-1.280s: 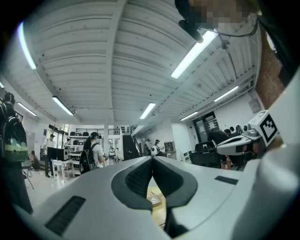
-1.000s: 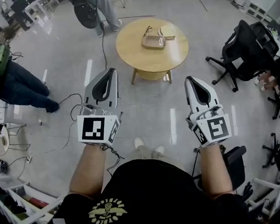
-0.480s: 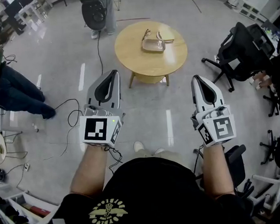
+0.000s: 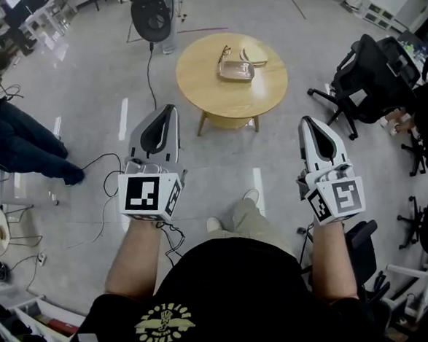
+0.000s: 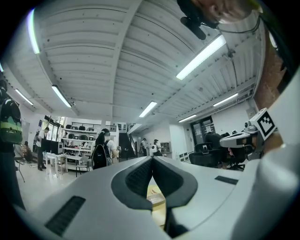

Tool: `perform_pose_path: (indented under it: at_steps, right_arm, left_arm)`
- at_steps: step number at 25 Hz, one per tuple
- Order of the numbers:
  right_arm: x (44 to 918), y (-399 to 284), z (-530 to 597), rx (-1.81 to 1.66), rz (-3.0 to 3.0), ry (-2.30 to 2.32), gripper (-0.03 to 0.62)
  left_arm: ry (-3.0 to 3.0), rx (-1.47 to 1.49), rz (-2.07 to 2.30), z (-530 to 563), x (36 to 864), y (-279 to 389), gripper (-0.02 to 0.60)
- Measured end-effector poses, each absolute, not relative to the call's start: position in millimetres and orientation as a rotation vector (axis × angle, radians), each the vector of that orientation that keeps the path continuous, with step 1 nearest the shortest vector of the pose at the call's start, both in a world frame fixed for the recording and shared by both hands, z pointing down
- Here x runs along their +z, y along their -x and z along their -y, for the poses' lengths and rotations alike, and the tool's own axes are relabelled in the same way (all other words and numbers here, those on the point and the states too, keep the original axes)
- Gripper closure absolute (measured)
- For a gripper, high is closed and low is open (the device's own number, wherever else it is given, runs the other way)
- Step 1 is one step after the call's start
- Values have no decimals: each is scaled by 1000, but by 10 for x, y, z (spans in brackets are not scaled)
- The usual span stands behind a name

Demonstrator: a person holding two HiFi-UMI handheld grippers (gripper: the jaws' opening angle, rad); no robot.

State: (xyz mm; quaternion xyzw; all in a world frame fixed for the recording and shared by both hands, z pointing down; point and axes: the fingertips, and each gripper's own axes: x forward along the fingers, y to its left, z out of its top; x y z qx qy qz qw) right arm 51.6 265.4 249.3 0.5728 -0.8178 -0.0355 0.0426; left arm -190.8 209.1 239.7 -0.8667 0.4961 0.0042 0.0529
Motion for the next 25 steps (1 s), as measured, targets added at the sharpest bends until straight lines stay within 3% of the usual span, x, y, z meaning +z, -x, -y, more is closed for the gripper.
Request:
perform_pose_path:
  at_steps: [25]
  right_arm:
    - [2755,-887,-1910,-21,2558,-1668,579]
  left_arm:
    - [2628,-25,-1603,-1521,2630,1596,565]
